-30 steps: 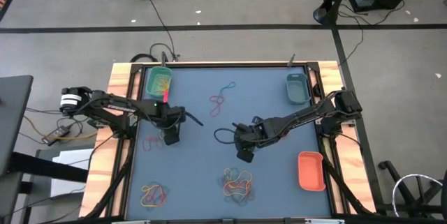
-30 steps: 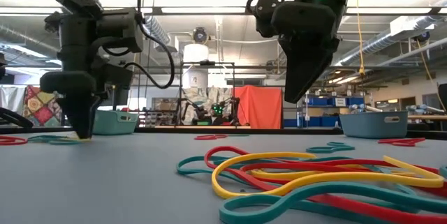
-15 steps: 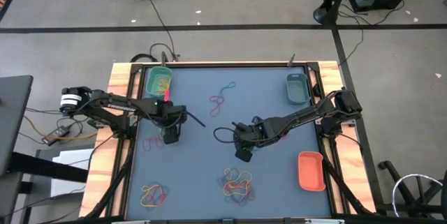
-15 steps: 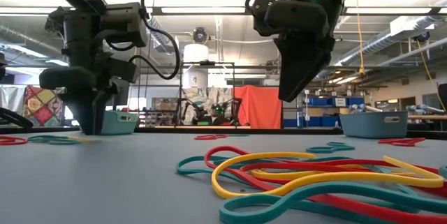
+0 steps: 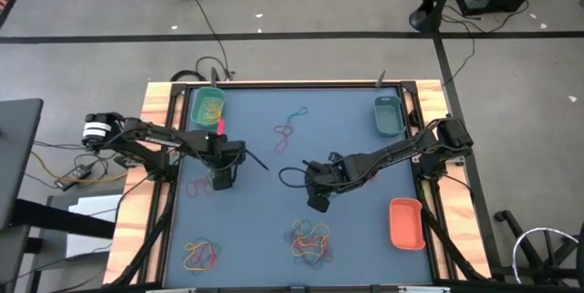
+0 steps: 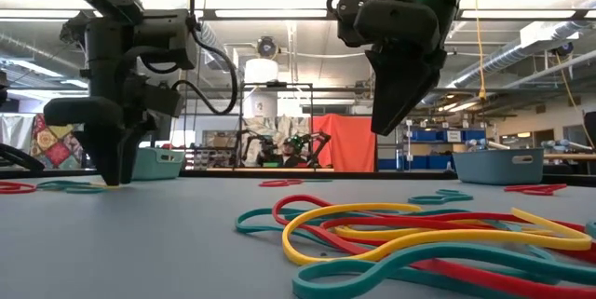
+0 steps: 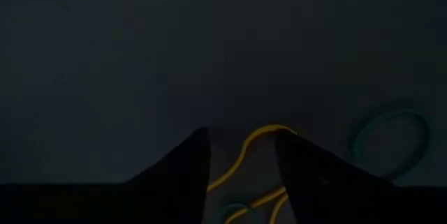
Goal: Sort rubber bands into baskets
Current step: Put the yellow rubber band into the green bin
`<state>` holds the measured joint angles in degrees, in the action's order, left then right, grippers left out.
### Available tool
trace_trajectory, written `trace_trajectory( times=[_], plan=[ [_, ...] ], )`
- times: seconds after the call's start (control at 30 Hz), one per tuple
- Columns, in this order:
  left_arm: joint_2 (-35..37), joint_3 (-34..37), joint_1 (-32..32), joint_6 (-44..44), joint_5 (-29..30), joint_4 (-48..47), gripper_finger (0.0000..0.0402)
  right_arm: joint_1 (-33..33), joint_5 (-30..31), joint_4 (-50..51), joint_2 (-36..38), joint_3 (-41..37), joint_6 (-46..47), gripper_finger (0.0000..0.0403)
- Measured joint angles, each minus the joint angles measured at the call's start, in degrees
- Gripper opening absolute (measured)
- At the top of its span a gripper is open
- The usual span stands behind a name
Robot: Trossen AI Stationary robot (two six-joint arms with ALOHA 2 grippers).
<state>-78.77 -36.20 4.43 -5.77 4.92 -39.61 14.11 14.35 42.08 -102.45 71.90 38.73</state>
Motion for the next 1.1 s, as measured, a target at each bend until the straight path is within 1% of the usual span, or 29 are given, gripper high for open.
trace_trajectory(
  times=[0.13, 0.23, 0.3, 0.43, 0.47, 0.6, 0.73, 0.83, 1.0, 1.1],
  plan=[
    [-1.95, -0.29, -0.02, -0.43, -0.04, -0.02, 0.0152, 0.00, 0.14, 0.01, 0.00, 0.00, -0.19, 0.0153],
    [-3.33, -0.39, -0.04, -0.43, -0.12, -0.16, 0.0131, 0.00, 0.26, 0.01, 0.00, 0.00, -0.34, 0.0153],
    [-3.85, -0.48, -0.06, -0.45, -0.33, -0.13, 0.0106, 0.00, 0.67, 0.00, 0.00, 0.00, -0.34, 0.0153],
    [-4.04, -0.44, -0.11, -0.49, -1.21, 0.04, 0.0025, 0.00, 0.81, -0.01, 0.00, 0.00, -0.34, 0.0153],
    [-4.06, -0.40, -0.10, -0.80, -1.23, 0.07, 0.0013, 0.00, 0.81, -0.01, 0.00, 0.00, -0.34, 0.0153],
    [-4.16, -0.63, -0.02, -6.07, -0.89, -0.38, 0.0004, 0.00, 0.74, -0.01, 0.00, 0.00, -0.34, 0.0150],
    [-3.80, -3.86, 0.03, -9.75, -0.01, -3.88, 0.0003, 0.00, 0.62, -0.03, 0.00, 0.00, 0.33, 0.0145],
    [-2.74, -8.51, 0.20, -10.18, 1.25, -6.51, 0.0002, 0.00, 0.59, -0.06, 0.00, 0.00, 0.48, 0.0141],
    [-2.28, -16.95, 1.50, -10.12, 2.19, -13.77, 0.0001, 0.00, 0.15, -0.17, 0.00, 0.00, 0.72, 0.0137],
    [-2.04, -21.98, 2.97, -9.93, 4.83, -17.24, 0.0001, -0.01, -0.54, -0.32, 0.00, 0.00, 0.84, 0.0137]
  ],
)
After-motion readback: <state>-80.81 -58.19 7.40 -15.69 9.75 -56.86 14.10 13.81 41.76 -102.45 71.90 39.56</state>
